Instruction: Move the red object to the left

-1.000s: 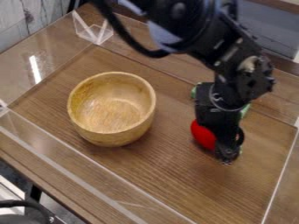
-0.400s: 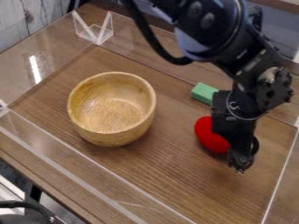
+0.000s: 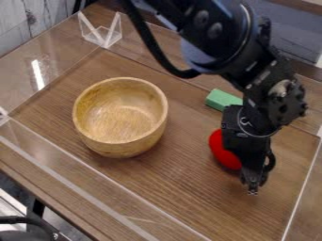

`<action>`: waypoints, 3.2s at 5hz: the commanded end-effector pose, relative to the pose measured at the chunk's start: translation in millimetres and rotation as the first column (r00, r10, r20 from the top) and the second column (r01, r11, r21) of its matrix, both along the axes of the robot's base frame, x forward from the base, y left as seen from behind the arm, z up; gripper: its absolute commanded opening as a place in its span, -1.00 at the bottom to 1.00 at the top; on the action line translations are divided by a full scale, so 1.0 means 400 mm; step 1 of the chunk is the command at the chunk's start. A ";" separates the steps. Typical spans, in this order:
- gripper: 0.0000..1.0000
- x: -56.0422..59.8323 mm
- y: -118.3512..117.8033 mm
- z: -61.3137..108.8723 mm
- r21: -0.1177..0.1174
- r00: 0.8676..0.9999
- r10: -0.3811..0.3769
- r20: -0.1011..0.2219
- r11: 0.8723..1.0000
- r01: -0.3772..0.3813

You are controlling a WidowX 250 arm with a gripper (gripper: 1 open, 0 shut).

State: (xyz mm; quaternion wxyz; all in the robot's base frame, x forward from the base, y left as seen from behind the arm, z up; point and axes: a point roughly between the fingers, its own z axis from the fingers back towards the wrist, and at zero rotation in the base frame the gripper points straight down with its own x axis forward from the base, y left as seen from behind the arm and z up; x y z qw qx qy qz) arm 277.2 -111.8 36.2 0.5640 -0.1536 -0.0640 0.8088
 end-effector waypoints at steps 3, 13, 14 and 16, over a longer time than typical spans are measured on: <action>-1.00 0.001 0.082 0.169 -0.053 0.998 0.050 0.049 0.997 -0.047; -1.00 0.009 0.334 0.258 -0.036 0.994 0.070 0.078 0.997 -0.068; -1.00 0.025 0.322 0.261 -0.034 0.978 0.190 0.087 0.982 -0.187; -1.00 0.067 0.258 0.260 -0.034 0.955 0.283 0.094 0.959 -0.281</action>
